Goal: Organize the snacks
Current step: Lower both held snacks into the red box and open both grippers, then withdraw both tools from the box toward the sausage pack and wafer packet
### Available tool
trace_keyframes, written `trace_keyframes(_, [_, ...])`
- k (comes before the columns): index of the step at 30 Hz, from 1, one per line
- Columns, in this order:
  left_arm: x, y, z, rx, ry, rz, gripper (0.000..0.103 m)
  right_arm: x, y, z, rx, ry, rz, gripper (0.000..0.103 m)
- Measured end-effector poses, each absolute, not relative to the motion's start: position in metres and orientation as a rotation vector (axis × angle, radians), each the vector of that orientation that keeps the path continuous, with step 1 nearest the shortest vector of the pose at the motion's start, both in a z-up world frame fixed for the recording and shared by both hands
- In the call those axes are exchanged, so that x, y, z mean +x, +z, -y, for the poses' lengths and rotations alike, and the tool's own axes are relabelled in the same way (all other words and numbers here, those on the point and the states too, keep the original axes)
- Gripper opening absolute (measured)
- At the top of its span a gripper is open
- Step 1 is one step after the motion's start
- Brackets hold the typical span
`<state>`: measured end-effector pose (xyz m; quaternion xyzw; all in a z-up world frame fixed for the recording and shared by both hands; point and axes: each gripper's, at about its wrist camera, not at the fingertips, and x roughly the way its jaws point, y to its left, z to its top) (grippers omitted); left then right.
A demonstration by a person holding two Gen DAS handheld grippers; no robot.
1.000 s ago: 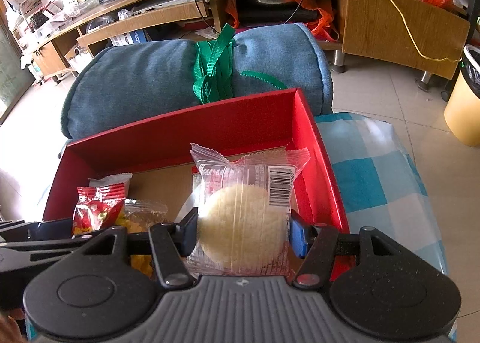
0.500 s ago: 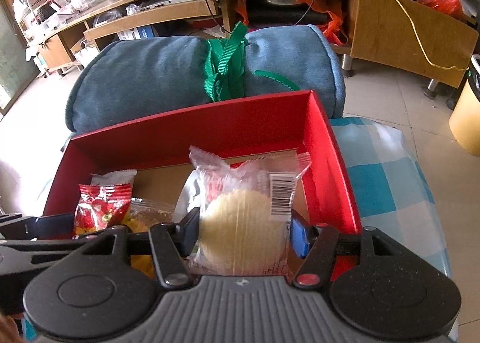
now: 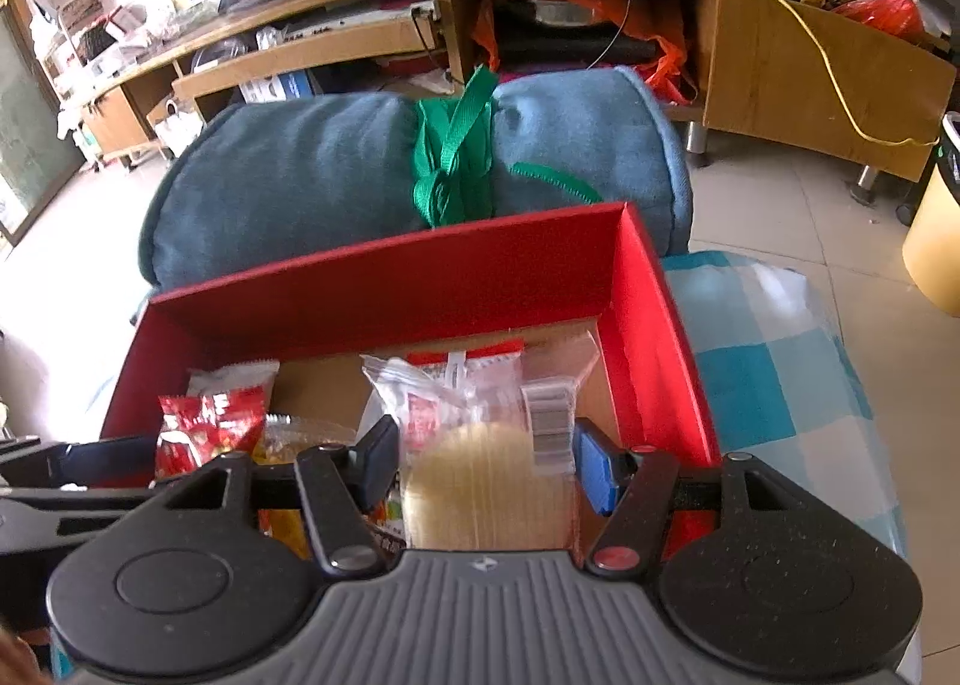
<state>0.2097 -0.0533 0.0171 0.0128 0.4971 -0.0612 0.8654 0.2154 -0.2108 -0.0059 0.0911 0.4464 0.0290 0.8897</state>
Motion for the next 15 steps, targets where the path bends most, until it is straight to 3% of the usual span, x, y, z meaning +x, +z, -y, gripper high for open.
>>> trace_keyframes(15, [0.2073,0.0238,0.0528,0.020,-0.135,-1.027,0.078,0.2128,0.0044,0.2137,0.213,0.060,-0.898,0.059])
